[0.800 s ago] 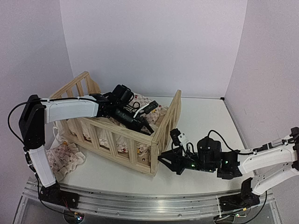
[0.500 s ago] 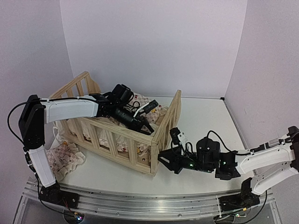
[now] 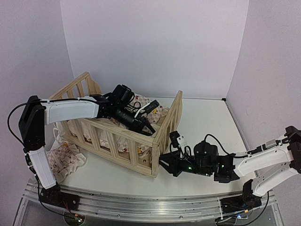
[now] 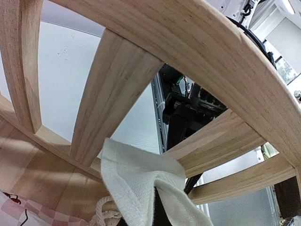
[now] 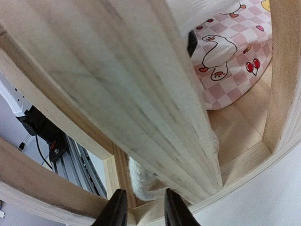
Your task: Set up the pet bed
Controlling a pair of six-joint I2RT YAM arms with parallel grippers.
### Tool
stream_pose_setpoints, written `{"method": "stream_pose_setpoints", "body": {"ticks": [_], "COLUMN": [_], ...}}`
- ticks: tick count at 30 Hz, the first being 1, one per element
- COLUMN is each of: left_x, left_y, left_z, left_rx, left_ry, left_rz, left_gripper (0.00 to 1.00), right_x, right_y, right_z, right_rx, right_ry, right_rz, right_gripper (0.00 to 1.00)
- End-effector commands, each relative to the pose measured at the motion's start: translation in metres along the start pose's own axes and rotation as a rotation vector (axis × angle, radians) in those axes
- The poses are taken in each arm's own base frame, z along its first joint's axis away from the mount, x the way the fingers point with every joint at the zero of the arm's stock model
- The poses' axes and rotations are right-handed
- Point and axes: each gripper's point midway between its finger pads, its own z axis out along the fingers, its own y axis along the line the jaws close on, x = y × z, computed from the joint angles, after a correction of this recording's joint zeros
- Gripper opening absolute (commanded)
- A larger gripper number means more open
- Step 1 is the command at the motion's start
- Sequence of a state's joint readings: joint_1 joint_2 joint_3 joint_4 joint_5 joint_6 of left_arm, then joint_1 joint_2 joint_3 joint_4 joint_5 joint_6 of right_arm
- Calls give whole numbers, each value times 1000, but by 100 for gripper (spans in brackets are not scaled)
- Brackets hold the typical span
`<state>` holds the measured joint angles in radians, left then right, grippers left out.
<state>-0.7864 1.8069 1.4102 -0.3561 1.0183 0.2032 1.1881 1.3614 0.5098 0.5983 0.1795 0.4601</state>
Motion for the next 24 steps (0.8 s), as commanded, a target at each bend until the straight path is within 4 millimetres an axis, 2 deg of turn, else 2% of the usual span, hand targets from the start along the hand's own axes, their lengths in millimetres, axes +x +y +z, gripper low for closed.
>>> {"method": "stream_pose_setpoints", "body": {"ticks": [1, 3, 10, 14, 16, 21, 24], "left_x": [-20, -20, -19, -20, -20, -17, -13], "left_y": [-18, -18, -18, -19, -19, -21, -20], "left_z": [-9, -9, -9, -9, -10, -11, -12], "left_rx": [23, 23, 25, 25, 24, 18, 10], "left_ry": [-47, -47, -50, -50, -50, -37, -26], "left_rz": [59, 58, 54, 53, 55, 67, 72], "left_gripper": [0, 0, 0, 0, 0, 0, 0], "right_x": [-12, -12, -14, -14, -16, -20, -19], "right_y": [0, -3, -6, -7, -7, -2, 12], "right_z": [4, 4, 3, 1, -3, -22, -38], "right_rx": [16, 31, 45, 46, 48, 69, 26], "right_ry": [-49, -56, -69, -73, -82, -1, 92], "right_rz": [15, 14, 11, 14, 13, -40, -74], "right_gripper": [23, 18, 15, 4, 0, 0, 0]}}
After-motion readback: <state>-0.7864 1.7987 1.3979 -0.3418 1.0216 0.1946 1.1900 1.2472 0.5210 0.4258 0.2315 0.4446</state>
